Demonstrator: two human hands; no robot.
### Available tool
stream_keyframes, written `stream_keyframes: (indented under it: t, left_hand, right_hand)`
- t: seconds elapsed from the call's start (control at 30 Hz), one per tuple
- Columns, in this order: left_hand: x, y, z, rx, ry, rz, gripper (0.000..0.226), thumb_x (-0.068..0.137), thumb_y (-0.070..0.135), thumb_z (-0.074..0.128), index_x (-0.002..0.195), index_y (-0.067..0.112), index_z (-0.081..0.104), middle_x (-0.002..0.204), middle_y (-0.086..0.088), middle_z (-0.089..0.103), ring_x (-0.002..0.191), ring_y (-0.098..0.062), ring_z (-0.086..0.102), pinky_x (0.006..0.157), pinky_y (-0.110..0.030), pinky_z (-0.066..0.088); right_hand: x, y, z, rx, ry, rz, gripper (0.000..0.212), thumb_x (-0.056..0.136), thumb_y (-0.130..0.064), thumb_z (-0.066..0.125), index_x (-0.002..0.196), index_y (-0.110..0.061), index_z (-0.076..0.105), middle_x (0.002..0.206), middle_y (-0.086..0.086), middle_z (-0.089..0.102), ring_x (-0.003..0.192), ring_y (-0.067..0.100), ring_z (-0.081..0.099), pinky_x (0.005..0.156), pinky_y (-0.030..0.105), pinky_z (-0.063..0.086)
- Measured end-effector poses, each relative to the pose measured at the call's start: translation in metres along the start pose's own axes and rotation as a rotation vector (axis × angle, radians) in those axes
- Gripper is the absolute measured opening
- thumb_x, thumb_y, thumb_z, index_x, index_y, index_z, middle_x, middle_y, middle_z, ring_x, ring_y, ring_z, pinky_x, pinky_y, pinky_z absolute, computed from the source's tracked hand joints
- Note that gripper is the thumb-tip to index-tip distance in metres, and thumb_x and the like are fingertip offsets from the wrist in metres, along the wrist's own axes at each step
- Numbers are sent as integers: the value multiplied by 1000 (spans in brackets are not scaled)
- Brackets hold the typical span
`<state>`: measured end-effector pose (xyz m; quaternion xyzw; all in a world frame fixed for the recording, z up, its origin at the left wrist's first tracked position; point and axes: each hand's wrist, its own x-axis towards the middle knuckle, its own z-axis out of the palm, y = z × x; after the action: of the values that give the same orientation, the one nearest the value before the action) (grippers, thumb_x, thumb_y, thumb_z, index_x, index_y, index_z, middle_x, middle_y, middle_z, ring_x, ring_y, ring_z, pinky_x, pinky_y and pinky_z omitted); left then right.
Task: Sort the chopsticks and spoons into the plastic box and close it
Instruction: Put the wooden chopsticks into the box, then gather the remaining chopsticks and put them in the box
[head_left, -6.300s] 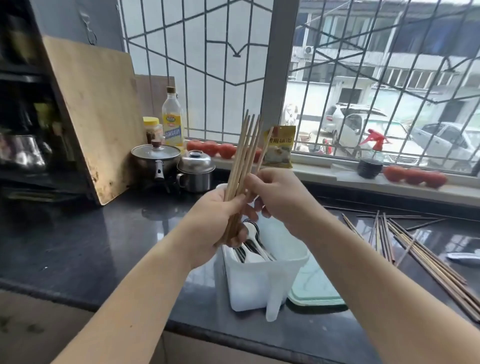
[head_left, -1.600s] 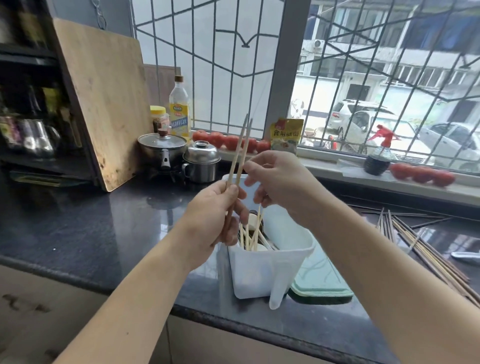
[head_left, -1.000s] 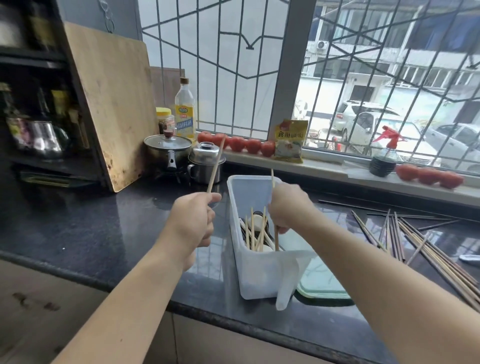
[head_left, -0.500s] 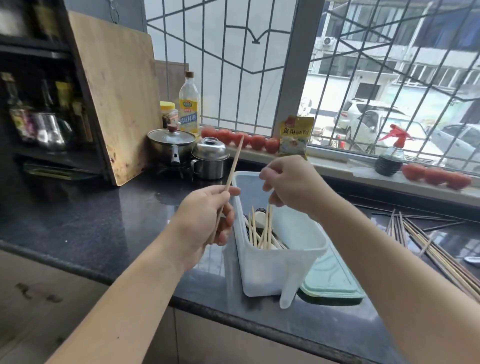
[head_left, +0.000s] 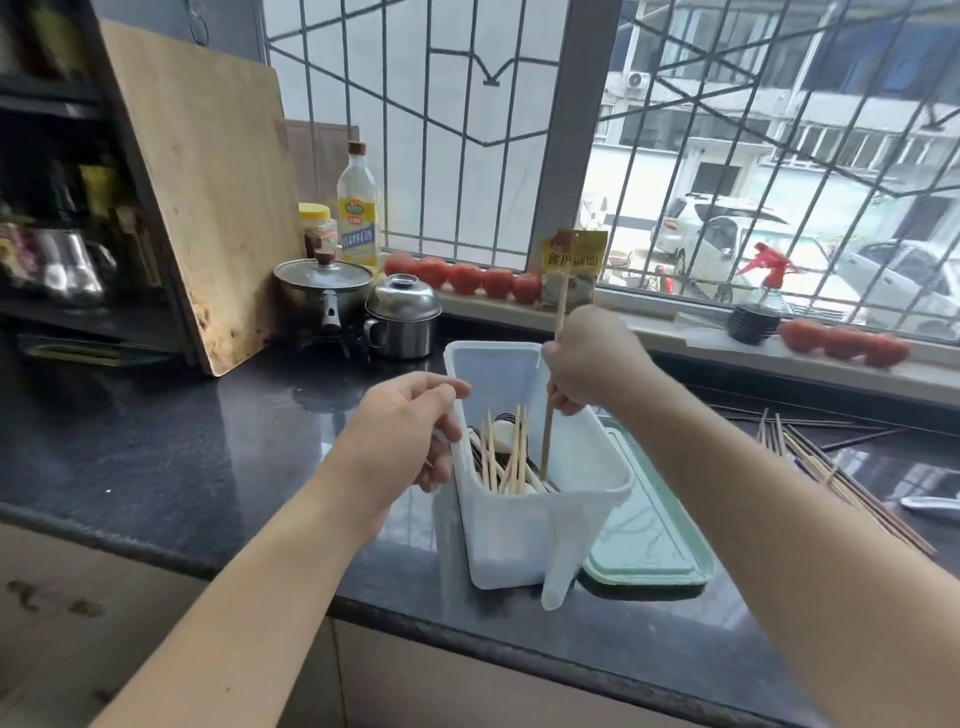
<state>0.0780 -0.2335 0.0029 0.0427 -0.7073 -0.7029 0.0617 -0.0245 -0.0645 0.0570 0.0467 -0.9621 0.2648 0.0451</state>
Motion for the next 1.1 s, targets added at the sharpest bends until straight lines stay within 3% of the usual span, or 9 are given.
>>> stream_keyframes:
  t: [0.13, 0.37, 0.43, 0.53, 0.63, 0.73, 0.9, 1.03, 1.1]
  left_hand:
    - [-3, 2, 2, 72, -19, -13, 25, 107, 11, 46, 107, 14, 71, 69, -1, 61, 45, -14, 49, 46, -28, 39]
    - [-6, 5, -12, 143, -27, -26, 25, 107, 13, 47, 107, 16, 72, 75, -5, 63, 46, -16, 50, 47, -29, 39]
    - [-6, 6, -14, 147, -9, -19, 25, 107, 13, 47, 106, 17, 72, 76, -5, 64, 47, -16, 51, 47, -30, 40]
    - [-6, 7, -16, 141, -9, -14, 25, 107, 13, 48, 106, 16, 73, 74, -4, 63, 47, -16, 51, 47, -29, 40]
    - [-6, 11, -10, 131, -16, -18, 25, 107, 13, 48, 106, 15, 73, 72, -3, 63, 47, -16, 50, 47, -29, 40]
    - [-6, 19, 12, 99, -24, 14, 25, 107, 11, 48, 105, 14, 73, 69, -4, 62, 48, -17, 50, 47, -30, 41]
    - [-25, 23, 94, -62, -140, 91, 23, 103, 2, 47, 102, 5, 69, 65, -8, 55, 47, -20, 47, 44, -29, 38]
    - [-46, -18, 182, -33, -358, 34, 23, 100, -3, 46, 90, 4, 66, 60, -9, 55, 43, -22, 47, 41, -27, 36]
    - [-49, -51, 224, 77, -422, -37, 25, 99, -6, 46, 86, 5, 65, 58, -9, 55, 42, -20, 48, 42, -26, 37]
  right_hand:
    - [2, 3, 47, -366, -303, 26, 29, 96, 1, 43, 73, -5, 60, 52, 7, 68, 59, 22, 74, 63, 33, 63]
    - [3, 0, 66, -391, -505, 116, 29, 100, 0, 35, 76, 0, 51, 49, 10, 63, 91, 32, 76, 88, 43, 61]
    - [2, -4, 64, -381, -528, 120, 27, 100, 0, 37, 77, 0, 52, 59, 11, 65, 83, 30, 77, 84, 42, 62]
    - [14, -3, 42, -203, -374, 59, 19, 96, 0, 55, 78, 0, 60, 63, 11, 70, 50, 21, 70, 60, 35, 63]
    - [15, 7, 1, -25, -53, -59, 19, 98, -8, 56, 89, -1, 71, 75, 11, 74, 60, 22, 72, 61, 38, 64]
    - [-7, 34, -37, 165, 222, -152, 28, 101, -12, 49, 89, -8, 74, 71, 7, 73, 50, 14, 64, 48, 28, 56]
    - [-62, 125, -26, 245, 308, -133, 23, 98, -19, 54, 92, -20, 76, 68, -5, 69, 60, 16, 66, 61, 43, 59]
    - [-105, 230, -4, 148, 366, 44, 21, 99, -19, 55, 93, -18, 75, 69, -11, 66, 62, 7, 59, 58, 25, 43]
    - [-118, 281, -5, 48, 413, 113, 19, 98, -17, 56, 96, -16, 75, 81, -2, 72, 75, 17, 65, 67, 33, 49]
